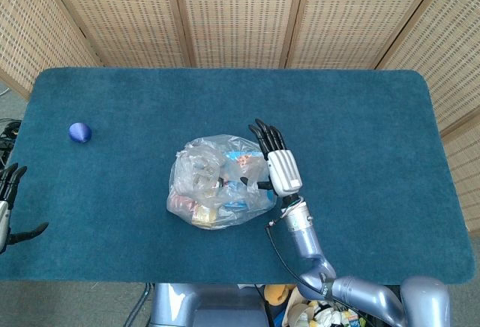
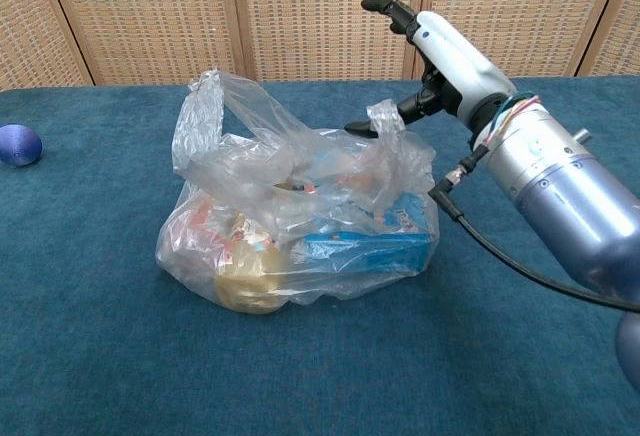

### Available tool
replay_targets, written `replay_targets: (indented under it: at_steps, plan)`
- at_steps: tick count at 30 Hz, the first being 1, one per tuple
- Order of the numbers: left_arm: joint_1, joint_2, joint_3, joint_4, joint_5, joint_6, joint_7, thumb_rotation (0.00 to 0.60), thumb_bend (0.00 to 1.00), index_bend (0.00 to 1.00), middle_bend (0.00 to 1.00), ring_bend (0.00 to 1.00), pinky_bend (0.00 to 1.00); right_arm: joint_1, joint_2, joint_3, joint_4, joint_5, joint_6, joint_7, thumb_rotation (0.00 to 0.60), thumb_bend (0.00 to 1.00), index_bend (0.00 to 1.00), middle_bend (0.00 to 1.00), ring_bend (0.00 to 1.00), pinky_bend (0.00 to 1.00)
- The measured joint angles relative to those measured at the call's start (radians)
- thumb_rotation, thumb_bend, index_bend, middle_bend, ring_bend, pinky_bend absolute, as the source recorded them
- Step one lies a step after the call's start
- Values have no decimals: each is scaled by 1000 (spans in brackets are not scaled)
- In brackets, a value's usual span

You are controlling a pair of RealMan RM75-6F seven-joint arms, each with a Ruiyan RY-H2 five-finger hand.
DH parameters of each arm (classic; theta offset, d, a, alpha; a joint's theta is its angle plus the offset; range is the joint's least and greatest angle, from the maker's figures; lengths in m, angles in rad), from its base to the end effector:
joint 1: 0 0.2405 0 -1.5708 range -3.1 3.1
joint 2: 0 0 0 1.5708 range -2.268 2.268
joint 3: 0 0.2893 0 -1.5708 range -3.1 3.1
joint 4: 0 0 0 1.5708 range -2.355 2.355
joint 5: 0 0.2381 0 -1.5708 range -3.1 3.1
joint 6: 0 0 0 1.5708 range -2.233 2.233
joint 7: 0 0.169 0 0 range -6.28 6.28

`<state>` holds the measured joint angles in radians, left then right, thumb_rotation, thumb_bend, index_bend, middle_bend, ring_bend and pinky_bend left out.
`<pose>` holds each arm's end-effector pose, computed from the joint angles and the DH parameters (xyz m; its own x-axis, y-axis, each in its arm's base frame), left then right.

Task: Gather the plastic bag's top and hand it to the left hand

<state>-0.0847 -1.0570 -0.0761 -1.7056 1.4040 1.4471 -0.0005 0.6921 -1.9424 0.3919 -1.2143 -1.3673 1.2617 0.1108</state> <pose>-0.3501 0.2151 0.1640 0.3535 0.0168 0.9353 0.9322 0.0769 -0.3537 -0.0952 -0.3971 -0.0800 -0.2198 -0.0413 0.9747 -0.9089 -0.3543 -0.2200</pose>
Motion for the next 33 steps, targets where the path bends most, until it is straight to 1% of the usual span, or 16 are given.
replay_targets:
  at_steps: [5,8,18,21,25,31,33]
  plan:
    - [-4,1,-2,3,-8,-9,-5,600,130,0,0,0,0,10,-2,78,-64,93,-17,-12,600,0,0,0,0,0]
    - [-5,2,-4,4,-13,-12,-9,600,131,0,0,0,0,16,5,110,-91,118,-16,-17,600,0,0,0,0,0]
    - [-19,9,-2,7,-8,-39,-37,600,132,0,0,0,0,32,76,135,-119,63,23,-12,600,0,0,0,0,0]
    - [-22,9,0,8,-4,-43,-41,600,131,0,0,0,0,37,96,134,-118,45,32,-31,600,0,0,0,0,0]
    - [-27,11,3,10,5,-52,-62,600,132,0,0,0,0,43,121,117,-105,2,46,-48,600,0,1,0,0,0]
    - [-57,24,10,14,42,-104,-149,600,136,0,0,0,0,52,182,71,-80,-92,75,-81,600,0,2,0,0,0]
    - [-74,31,15,17,65,-130,-205,600,139,0,0,0,0,53,207,50,-73,-116,81,-95,600,0,3,0,0,0]
